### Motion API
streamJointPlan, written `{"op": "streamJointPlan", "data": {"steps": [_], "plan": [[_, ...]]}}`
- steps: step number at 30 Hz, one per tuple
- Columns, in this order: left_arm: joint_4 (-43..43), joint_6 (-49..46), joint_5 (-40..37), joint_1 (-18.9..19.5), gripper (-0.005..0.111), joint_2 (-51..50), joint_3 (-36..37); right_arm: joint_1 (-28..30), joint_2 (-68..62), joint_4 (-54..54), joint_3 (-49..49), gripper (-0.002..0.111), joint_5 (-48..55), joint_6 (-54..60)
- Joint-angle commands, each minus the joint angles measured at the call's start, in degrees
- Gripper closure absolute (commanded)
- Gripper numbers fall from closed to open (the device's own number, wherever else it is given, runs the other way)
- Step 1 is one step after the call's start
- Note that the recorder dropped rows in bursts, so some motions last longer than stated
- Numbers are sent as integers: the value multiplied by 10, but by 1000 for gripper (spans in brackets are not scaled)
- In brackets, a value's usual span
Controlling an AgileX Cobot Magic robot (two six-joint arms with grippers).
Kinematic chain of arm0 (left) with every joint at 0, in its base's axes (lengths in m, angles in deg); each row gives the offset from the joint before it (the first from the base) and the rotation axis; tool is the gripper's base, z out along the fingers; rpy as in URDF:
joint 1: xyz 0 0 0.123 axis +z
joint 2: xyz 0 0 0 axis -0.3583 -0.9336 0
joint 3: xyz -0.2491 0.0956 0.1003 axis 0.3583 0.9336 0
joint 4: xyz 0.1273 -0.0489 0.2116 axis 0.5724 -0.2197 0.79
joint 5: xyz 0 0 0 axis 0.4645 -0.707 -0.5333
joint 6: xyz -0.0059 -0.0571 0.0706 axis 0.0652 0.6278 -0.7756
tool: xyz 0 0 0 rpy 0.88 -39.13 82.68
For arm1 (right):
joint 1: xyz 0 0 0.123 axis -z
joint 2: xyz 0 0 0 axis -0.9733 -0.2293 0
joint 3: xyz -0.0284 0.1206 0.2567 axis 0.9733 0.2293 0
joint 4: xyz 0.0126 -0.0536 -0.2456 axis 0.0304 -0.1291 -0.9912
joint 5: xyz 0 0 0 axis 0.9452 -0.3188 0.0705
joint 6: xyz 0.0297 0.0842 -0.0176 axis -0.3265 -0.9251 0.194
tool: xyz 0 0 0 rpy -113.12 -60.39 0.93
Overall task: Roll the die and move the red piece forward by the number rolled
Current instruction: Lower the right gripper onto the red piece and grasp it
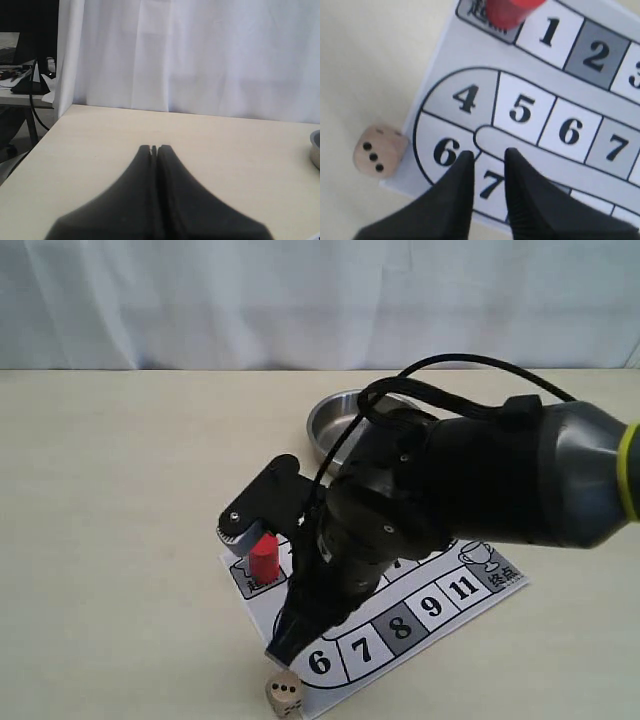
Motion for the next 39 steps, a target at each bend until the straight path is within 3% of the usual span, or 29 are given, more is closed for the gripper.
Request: {"op": "streamJointPlan", "data": {"steps": [1,4,11,16,23,39], "plan": [[-1,1,7,-5,107,1,-4,1,-1,-1,-6,59,-66,-25],[-1,1,7,-5,107,1,-4,3,-16,4,-25,52,-69,-31],[-1,1,7,-5,107,1,-4,32,-79,13,-112,51,-60,-42],[-1,1,7,-5,107,1,-4,75,-117,69,-160,36,-67,-51],[-1,1,7,-5,107,1,-4,87,-147,116,-165,37,-136,-25],[-1,1,7,-5,107,1,-4,87,-204,118,-165,37,-154,-16]]}}
